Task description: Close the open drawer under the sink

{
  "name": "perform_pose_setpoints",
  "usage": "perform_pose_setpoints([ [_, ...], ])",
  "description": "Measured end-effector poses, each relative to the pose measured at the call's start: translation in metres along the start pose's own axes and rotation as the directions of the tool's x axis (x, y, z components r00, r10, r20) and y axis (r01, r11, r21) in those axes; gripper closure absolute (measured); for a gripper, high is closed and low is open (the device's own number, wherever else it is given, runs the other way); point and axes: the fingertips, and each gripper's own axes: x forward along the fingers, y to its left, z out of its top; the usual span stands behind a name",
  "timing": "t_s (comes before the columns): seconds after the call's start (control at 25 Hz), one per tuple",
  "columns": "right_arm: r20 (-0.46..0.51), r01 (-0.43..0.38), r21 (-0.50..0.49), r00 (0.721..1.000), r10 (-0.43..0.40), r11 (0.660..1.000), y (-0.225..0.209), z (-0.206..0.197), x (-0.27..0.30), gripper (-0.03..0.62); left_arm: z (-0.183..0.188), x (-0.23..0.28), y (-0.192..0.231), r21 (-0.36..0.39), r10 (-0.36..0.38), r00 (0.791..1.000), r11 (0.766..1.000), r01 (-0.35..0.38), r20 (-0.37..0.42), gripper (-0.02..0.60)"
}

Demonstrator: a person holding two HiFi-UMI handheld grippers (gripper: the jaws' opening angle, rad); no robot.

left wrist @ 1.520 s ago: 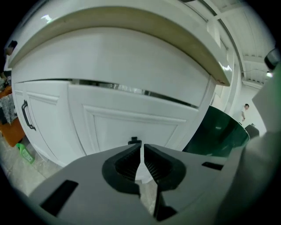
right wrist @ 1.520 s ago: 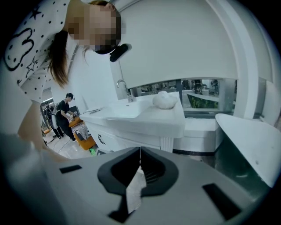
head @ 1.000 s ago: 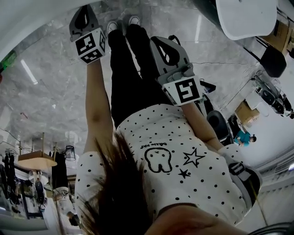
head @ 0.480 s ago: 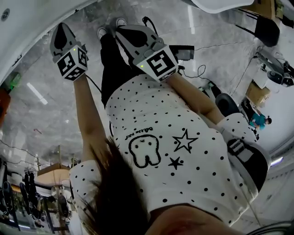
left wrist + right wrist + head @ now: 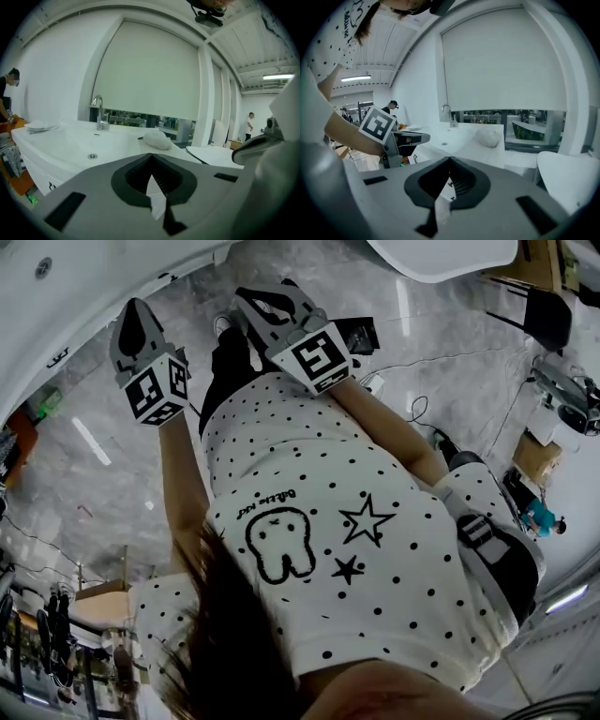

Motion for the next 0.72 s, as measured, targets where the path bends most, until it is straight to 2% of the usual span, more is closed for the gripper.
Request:
perform_pose_setpoints([
  [0.28,0.095,-0.021,-0.026,0.995,0.023,0.999,0.0,0.036,-0.006,0.58,0.051,-0.03,-0.026,0.016,-0.026,0.996,1.0,0.024,0.082,0.577],
  [0.52,0.134,-0.042,-0.041,0.99,0.047,0.998,-0.017,0.045,0.0,0.58,0.053,-0.033,-0.037,0.003,-0.02,0.995,1.0,0.02,0.099,0.578],
  [0.72,0.121,-0.057,-0.059,0.991,0.063,0.997,-0.023,0.045,0.001,0.58,0.051,-0.045,-0.045,0.004,-0.019,0.996,1.0,0.019,0.091,0.578],
])
